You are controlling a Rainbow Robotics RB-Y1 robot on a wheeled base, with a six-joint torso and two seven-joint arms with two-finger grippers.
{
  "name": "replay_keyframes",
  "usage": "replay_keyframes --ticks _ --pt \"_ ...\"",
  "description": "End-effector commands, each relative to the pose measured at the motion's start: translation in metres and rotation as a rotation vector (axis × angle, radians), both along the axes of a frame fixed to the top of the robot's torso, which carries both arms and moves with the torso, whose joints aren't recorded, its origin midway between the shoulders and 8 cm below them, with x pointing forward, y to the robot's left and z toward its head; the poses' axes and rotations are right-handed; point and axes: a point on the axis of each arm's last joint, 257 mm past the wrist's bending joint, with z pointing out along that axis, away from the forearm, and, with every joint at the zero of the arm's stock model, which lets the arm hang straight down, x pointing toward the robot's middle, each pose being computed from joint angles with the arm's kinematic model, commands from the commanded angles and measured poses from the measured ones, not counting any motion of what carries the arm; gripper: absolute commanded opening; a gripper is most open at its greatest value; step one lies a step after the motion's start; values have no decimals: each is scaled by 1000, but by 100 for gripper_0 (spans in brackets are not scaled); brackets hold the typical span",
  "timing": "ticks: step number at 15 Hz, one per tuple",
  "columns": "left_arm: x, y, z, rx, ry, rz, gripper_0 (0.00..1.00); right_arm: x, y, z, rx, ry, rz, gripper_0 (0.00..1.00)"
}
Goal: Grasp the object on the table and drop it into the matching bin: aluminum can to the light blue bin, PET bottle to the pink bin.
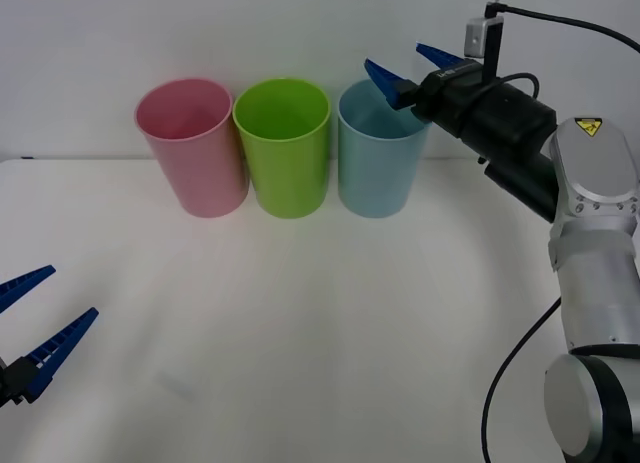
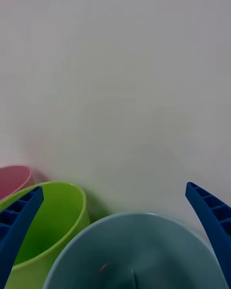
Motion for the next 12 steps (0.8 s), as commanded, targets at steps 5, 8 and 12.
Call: replay_keyframes --ticks 5,8,12 --pt "0 0 0 0 0 0 100 -39 -39 -21 -53 -26 -13 100" --pt "0 0 0 0 0 0 100 -63 -59 -34 -52 -20 -10 100" --pt "0 0 0 0 0 0 100 -103 -89 -62 -79 -7 -30 100"
